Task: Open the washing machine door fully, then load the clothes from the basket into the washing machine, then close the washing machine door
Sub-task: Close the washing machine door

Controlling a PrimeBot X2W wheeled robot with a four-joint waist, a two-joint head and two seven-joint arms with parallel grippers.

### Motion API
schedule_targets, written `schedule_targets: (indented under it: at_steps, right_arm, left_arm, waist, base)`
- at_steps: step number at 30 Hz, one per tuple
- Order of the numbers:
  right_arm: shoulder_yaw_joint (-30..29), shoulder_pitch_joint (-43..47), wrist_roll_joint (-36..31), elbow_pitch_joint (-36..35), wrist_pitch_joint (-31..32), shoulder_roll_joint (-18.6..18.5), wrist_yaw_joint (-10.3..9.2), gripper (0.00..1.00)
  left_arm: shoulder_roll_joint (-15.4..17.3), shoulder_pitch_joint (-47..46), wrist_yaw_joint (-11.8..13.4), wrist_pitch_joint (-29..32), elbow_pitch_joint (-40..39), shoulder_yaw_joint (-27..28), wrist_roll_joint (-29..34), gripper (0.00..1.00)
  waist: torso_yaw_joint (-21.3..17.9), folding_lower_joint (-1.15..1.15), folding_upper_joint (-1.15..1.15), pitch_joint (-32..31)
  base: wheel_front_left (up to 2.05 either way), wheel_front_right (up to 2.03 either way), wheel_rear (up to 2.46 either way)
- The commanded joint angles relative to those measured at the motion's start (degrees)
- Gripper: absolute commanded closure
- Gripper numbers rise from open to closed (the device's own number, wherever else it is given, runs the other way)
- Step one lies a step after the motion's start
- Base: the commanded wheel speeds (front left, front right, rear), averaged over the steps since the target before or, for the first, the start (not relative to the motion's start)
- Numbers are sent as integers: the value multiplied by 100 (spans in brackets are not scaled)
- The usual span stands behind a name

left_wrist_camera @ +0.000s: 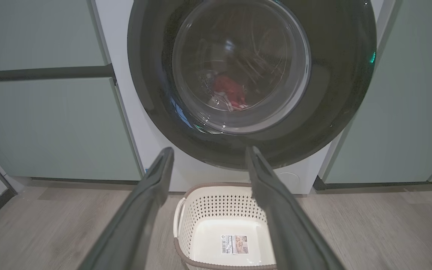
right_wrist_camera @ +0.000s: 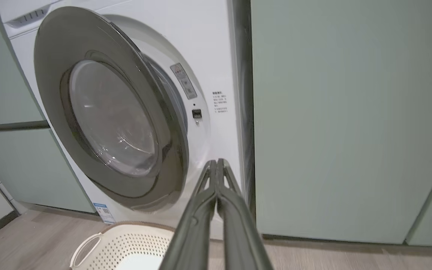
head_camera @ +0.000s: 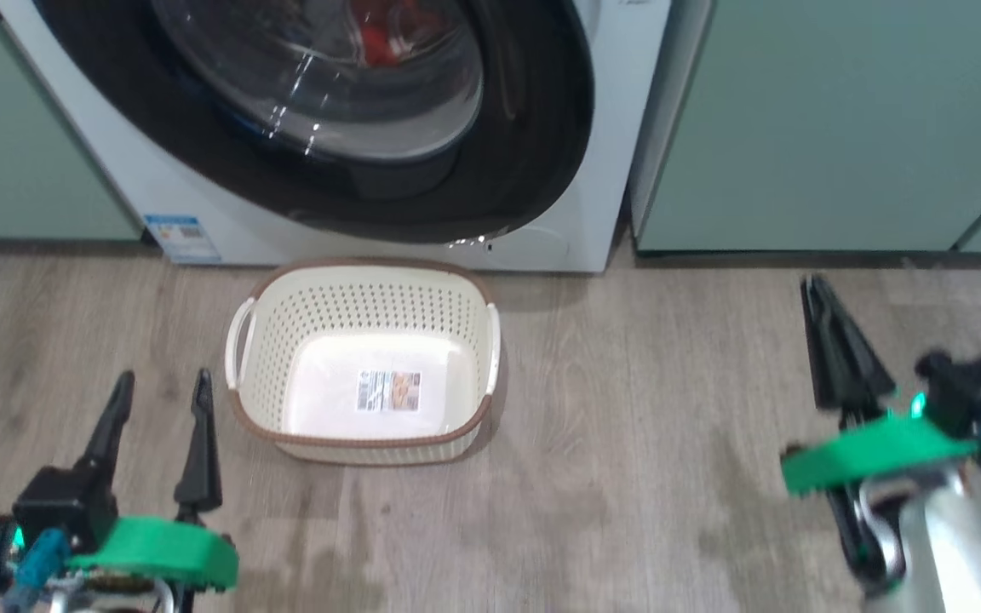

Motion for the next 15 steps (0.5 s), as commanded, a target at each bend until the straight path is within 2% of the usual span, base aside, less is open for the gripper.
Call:
schedule_targets:
  at_steps: [1,7,15]
  right_arm:
    - [177,-554,-115,-196,53,-20,0,100]
    - [548,-1638,-244,108,255,-159,0,100]
    - [1014,-3292,-122,1057,335,-397,0,100]
  left_arm:
    - [121,-396,27,-41,-243,200,-7,0]
    - [52,-707,6,-143,-274,148,-69,0]
    - [-97,-1170,-107,-346,-131,41,-180,0]
  waist:
    - [143,0,0,175]
    - [541,0,0,666]
    - [1072,0,0,1248]
  base:
    - [0,0,0]
    - [0,0,0]
    - [0,0,0]
